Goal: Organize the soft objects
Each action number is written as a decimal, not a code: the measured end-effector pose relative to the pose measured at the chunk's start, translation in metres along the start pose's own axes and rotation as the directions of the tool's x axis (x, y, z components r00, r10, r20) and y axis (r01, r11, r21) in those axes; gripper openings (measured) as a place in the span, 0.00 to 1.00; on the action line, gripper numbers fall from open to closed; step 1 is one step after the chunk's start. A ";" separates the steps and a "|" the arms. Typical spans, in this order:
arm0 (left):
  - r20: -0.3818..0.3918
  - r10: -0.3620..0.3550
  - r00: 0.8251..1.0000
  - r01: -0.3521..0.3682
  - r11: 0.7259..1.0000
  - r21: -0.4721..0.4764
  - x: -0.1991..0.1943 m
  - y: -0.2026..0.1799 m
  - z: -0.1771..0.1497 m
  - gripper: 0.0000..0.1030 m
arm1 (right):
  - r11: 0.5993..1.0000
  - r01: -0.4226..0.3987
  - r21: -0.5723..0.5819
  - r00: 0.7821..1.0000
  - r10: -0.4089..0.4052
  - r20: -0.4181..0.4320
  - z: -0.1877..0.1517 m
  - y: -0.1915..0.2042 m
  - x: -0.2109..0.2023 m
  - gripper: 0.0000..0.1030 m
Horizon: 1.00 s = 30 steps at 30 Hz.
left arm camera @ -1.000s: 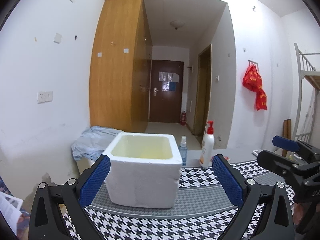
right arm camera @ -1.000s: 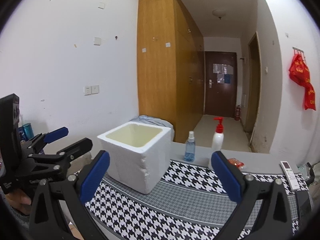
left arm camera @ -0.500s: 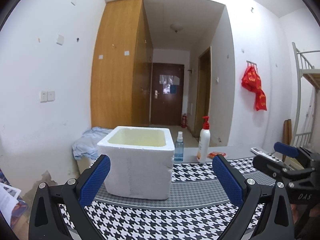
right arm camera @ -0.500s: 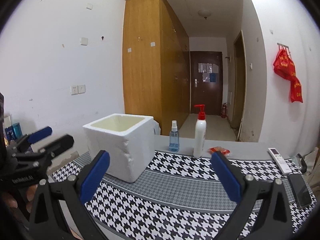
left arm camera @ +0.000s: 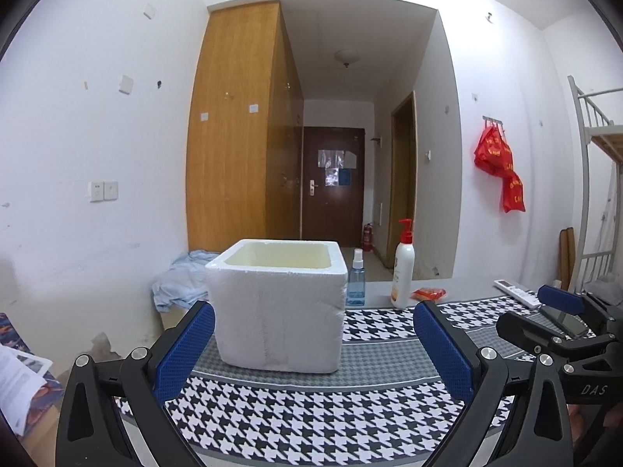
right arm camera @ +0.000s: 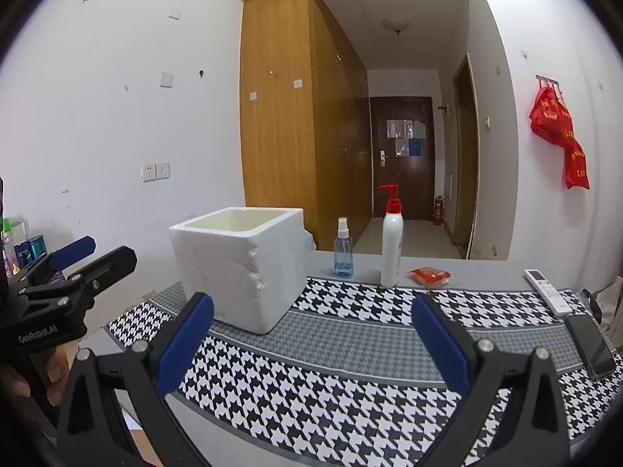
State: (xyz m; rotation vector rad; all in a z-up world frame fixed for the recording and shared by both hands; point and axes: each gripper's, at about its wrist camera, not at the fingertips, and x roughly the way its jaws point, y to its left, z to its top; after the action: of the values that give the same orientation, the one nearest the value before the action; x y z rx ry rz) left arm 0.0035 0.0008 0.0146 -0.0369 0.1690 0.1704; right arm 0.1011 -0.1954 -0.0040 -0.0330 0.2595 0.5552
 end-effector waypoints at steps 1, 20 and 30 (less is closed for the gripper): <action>0.004 0.003 1.000 -0.003 1.000 0.000 -0.002 0.001 -0.001 0.99 | 1.000 0.000 -0.004 1.000 0.000 0.000 -0.001 0.001 -0.002 1.00; -0.006 -0.026 1.000 0.026 0.999 0.039 -0.027 -0.002 -0.012 0.99 | 1.000 0.028 -0.013 1.000 -0.028 -0.008 -0.017 0.009 -0.027 1.00; -0.005 -0.027 1.000 0.028 0.999 0.043 -0.033 -0.001 -0.014 0.99 | 0.999 0.029 -0.014 1.000 -0.029 0.005 -0.017 0.015 -0.034 1.00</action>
State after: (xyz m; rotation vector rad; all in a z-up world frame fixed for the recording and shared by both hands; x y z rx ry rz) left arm -0.0310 -0.0063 0.0070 0.0035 0.1765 0.1391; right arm 0.0611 -0.2018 -0.0108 -0.0494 0.2498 0.5282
